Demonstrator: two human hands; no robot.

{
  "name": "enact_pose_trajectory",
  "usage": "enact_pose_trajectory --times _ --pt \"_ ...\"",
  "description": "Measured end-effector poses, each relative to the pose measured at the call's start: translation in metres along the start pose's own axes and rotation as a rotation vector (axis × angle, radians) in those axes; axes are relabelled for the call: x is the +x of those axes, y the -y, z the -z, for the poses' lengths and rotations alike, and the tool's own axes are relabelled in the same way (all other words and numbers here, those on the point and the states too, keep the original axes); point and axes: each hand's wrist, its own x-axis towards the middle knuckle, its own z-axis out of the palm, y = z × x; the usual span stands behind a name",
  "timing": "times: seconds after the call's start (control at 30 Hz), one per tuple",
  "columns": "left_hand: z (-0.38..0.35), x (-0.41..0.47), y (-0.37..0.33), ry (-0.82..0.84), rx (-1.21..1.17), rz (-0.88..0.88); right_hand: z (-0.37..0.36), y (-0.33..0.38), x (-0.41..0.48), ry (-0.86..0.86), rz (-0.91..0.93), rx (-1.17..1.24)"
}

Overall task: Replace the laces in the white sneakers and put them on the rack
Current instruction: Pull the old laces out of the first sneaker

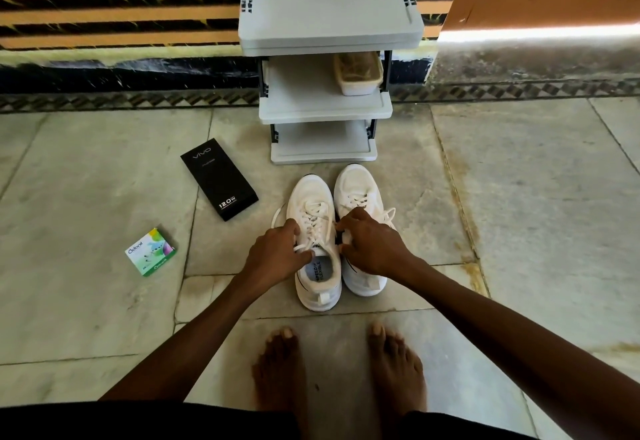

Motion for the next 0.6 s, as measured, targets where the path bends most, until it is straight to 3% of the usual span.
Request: enact_pose_trajectory --times 0.27,0.43,0.6 --pt "-0.007 0.008 0.000 -0.011 0.004 0.021 0.005 0.005 0.019 -0.007 0.032 -0.163" --pt "-0.006 0.000 0.001 -0.036 -0.070 0.029 0.011 0.010 0.027 0.006 -0.047 -0.088" --pt "-0.003 -0.008 0.003 -0.034 -0.048 0.009 0.015 0.025 0.036 0.137 -0.074 -0.094"
